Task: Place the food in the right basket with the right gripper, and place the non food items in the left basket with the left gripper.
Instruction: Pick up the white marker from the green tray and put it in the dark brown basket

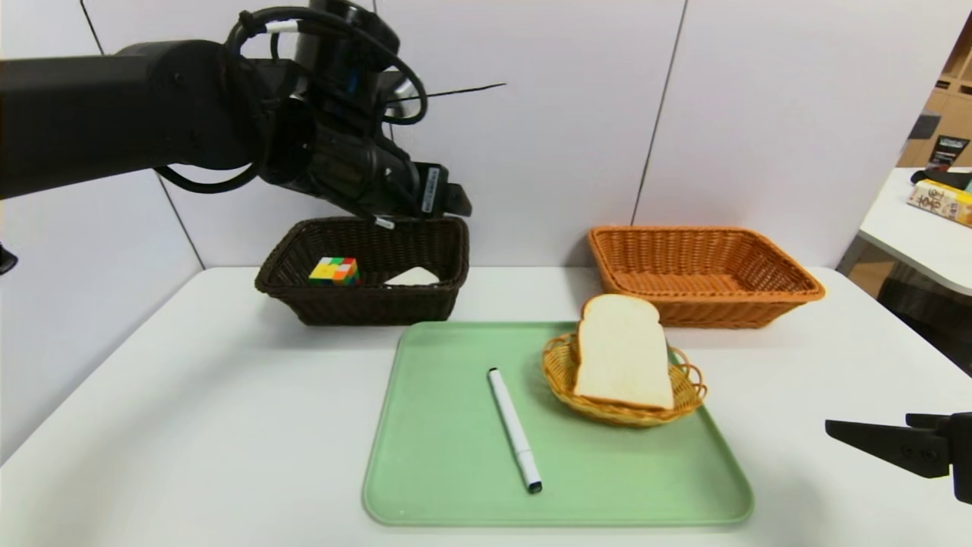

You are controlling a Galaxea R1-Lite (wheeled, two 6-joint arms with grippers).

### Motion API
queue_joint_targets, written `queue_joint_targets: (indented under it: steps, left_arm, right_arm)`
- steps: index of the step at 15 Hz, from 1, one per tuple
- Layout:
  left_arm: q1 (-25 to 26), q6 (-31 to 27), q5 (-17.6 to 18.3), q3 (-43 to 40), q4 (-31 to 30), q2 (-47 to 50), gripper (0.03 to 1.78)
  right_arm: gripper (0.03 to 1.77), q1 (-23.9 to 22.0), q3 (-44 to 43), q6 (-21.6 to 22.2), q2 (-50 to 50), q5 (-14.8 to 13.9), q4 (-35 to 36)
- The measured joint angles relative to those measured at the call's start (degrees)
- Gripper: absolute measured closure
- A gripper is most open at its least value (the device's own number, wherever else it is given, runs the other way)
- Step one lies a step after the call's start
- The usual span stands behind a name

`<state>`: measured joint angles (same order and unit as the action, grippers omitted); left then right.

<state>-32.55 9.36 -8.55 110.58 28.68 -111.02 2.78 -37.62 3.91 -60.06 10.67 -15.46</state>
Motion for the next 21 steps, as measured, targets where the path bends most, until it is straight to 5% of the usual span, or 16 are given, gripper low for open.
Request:
queue_joint_targets:
  steps: [4, 6, 10, 21]
  left_arm:
    - [-8.29, 12.48, -11.65, 0.00, 7.34, 0.61, 0.14]
    - [-11.08, 18.75, -14.60, -0.02, 11.17, 0.27, 0.14]
    - [-15.35, 26.94, -15.18, -0.33, 15.86, -1.90, 0.12]
    - [-20.70, 32.65, -17.10, -2.34, 19.19, -10.90, 0.12]
  right_arm:
    - [0.10, 0.00, -0.02, 0.00, -0.02, -0.04, 0.02]
    - [0.10, 0.00, 0.13, 0.00, -0.02, -0.04, 0.05]
    - [0.10, 0.00, 0.37, 0.07, 0.12, -0.06, 0.06]
    - [0.10, -1.85, 0.68, 0.88, 0.85, 0.00, 0.16]
